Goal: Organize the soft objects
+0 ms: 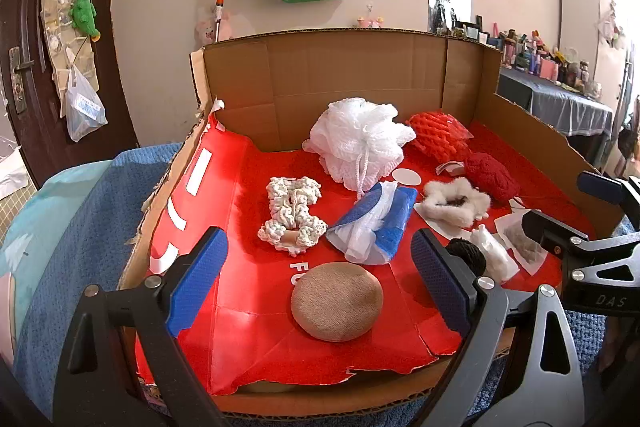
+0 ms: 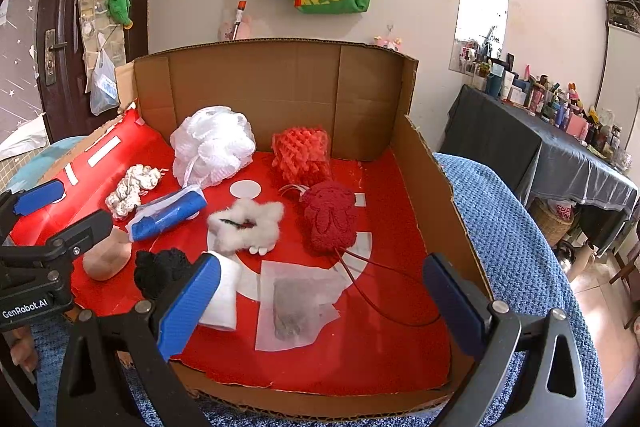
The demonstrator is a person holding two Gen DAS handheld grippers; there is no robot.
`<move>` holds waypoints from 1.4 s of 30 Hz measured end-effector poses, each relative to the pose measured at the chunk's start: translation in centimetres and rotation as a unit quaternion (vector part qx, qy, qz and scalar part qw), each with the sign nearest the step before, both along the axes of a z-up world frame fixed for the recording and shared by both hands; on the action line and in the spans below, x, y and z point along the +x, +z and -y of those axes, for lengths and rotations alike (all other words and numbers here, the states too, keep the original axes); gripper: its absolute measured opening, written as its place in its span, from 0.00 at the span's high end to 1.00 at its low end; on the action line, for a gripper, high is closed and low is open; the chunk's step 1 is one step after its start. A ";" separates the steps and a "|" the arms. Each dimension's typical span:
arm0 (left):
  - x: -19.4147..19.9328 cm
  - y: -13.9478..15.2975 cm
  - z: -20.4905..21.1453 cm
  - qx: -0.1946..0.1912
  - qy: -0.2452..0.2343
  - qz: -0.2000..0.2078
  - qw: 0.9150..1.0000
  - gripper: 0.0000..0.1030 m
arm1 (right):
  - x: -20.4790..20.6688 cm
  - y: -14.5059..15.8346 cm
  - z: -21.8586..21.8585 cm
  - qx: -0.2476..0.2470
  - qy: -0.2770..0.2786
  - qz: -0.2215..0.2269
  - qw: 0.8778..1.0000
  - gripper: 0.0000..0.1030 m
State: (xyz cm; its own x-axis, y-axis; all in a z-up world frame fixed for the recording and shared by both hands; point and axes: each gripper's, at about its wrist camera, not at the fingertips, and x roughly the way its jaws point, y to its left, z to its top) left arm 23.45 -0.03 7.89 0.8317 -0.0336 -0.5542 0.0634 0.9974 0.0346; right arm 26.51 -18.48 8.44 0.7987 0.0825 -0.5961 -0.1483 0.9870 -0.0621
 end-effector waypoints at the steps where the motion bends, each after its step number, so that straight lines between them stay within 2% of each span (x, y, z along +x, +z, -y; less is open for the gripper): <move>1: 0.0 0.0 0.0 0.000 0.000 0.000 1.000 0.09 | 0.0 0.0 0.0 0.000 0.000 0.000 1.000 0.00; 9: -0.1 0.0 0.0 -0.001 -0.002 0.002 1.000 0.09 | 0.0 0.0 0.0 0.002 0.001 0.000 1.000 0.00; 14: -0.9 0.6 -0.3 -0.020 -0.001 -0.001 1.000 0.09 | -0.8 0.4 0.8 0.030 0.005 -0.002 1.000 0.00; 25: -6.3 3.9 0.0 -0.031 -0.015 0.008 0.999 0.09 | -6.9 4.1 1.8 0.043 0.009 0.022 0.999 0.00; 28: -8.0 4.1 0.3 -0.026 -0.015 0.004 1.000 0.01 | -8.8 4.6 1.8 0.037 0.011 0.024 0.999 0.00; 33: -9.7 2.7 0.8 -0.032 -0.019 -0.030 0.999 0.00 | -10.5 3.7 1.8 0.030 0.000 -0.009 0.999 0.00; 42: -9.5 -1.8 1.6 -0.021 -0.002 -0.122 0.992 0.00 | -10.5 -1.1 2.0 0.018 -0.018 -0.096 0.995 0.00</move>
